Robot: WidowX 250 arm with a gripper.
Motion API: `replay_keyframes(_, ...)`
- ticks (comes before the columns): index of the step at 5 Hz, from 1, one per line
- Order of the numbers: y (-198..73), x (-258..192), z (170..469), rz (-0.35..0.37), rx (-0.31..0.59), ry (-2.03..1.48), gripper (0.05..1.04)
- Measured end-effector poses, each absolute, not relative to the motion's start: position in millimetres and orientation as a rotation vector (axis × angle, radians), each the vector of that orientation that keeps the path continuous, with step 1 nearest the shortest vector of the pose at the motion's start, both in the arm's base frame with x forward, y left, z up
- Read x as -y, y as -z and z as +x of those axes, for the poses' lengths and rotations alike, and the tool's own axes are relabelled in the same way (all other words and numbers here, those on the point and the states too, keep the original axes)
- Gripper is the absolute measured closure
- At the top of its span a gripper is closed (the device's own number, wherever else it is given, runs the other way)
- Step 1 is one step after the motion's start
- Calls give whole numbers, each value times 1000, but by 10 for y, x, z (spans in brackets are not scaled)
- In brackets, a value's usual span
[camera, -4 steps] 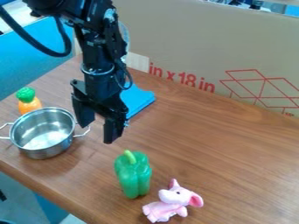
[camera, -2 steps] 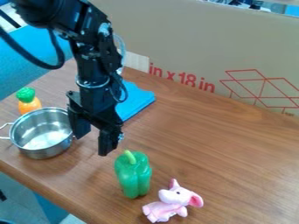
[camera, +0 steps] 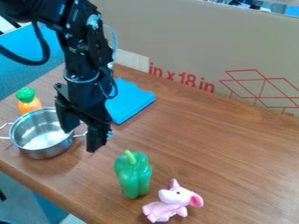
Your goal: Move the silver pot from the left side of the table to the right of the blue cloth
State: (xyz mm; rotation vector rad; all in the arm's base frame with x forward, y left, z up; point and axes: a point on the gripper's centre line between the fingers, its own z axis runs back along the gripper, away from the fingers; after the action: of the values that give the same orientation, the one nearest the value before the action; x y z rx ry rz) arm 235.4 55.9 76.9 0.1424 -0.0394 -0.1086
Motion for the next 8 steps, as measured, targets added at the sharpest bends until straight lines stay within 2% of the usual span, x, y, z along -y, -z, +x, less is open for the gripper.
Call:
replay_keyframes(1,-755,-720,2300,159,18,49,82)
replay_keyframes(3,-565,-916,2249,115,-58,-11,82)
replay_keyframes(4,-371,-946,2239,106,-152,-23,82)
replay_keyframes(6,-269,-947,2269,98,-150,-19,120)
replay_keyframes(8,-299,-927,2286,100,-83,-27,694)
